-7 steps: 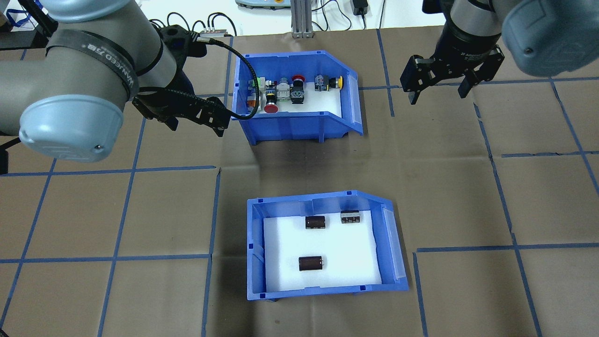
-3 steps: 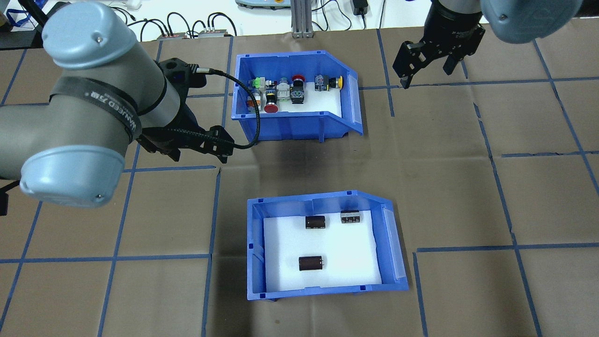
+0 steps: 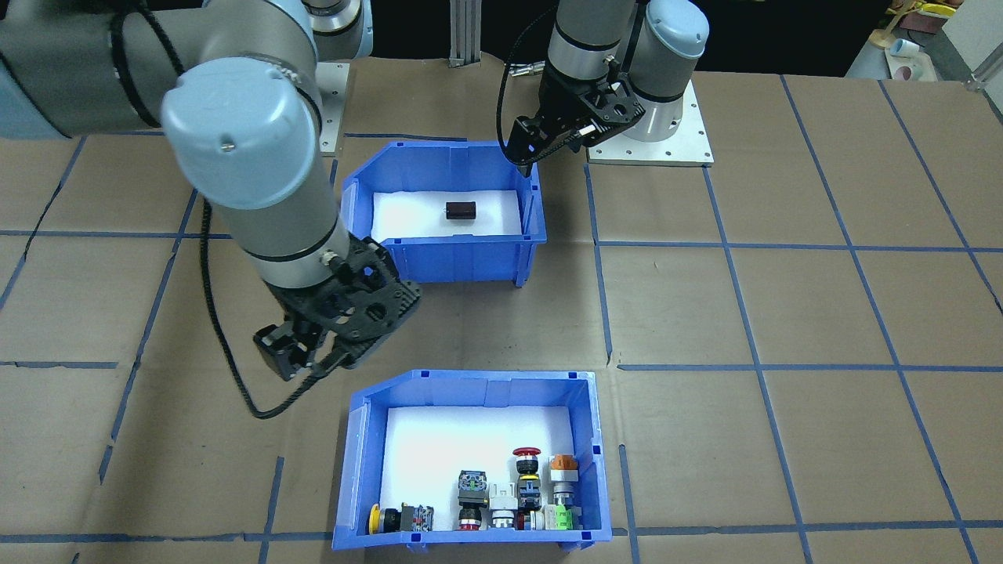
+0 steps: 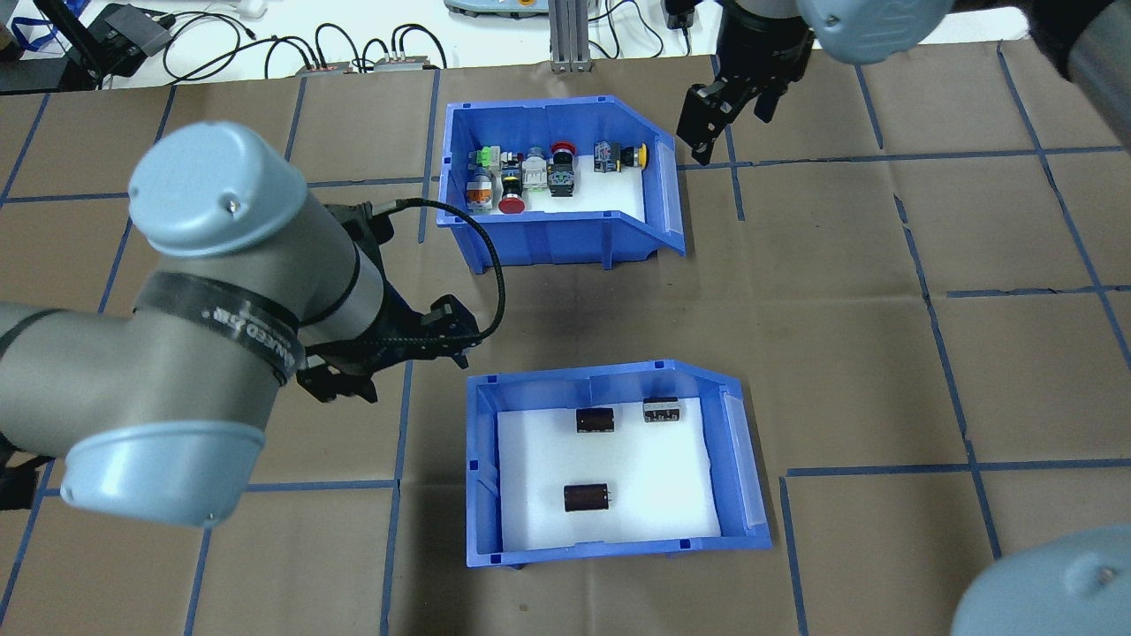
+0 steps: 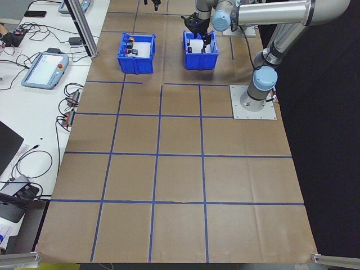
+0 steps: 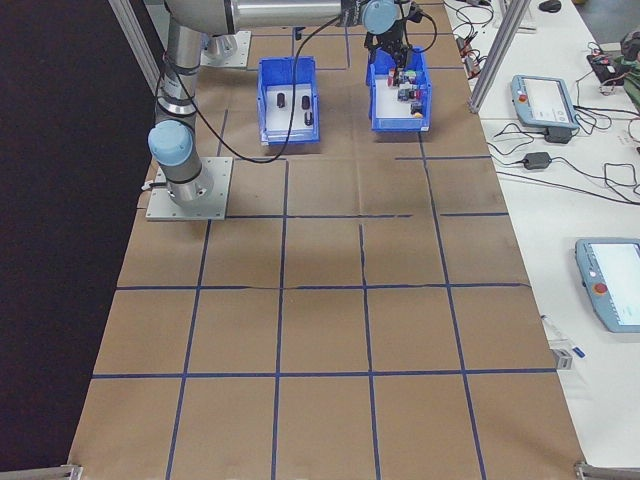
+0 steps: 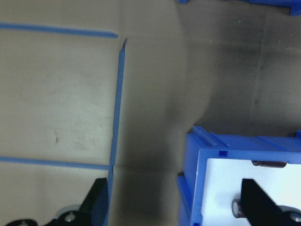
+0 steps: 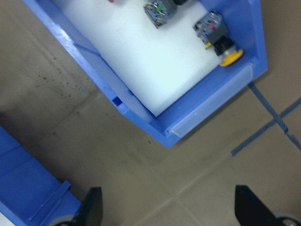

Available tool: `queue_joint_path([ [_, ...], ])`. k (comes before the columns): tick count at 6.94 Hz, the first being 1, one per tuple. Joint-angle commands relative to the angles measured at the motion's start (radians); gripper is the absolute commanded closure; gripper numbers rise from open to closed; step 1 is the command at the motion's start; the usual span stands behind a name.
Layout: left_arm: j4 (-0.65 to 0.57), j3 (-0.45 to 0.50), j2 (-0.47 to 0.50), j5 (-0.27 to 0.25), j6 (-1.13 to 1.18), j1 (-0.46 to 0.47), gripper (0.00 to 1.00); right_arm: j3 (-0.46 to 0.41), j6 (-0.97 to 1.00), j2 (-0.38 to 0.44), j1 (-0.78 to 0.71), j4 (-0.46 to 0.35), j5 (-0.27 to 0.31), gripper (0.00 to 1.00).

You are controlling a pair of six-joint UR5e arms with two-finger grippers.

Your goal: Place battery box in front

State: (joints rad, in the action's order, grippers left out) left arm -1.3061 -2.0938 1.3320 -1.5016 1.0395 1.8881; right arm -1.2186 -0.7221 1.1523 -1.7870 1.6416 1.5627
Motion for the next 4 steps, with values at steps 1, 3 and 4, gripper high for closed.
queue_joint_path([
  [1, 0.001, -0.061, -0.019, 0.032, 0.605, 0.148, 0.01, 0.025, -0.208, -0.048, -0.095, 0.01, 0.002, 0.0],
  [3, 0.01, -0.078, -0.004, 0.144, 0.996, 0.225, 0.01, 0.083, -0.244, -0.124, -0.175, 0.053, 0.011, 0.0],
  [4, 0.101, -0.089, 0.006, 0.146, 1.033, 0.23, 0.01, 0.099, -0.358, -0.169, -0.204, 0.053, 0.017, 0.0],
])
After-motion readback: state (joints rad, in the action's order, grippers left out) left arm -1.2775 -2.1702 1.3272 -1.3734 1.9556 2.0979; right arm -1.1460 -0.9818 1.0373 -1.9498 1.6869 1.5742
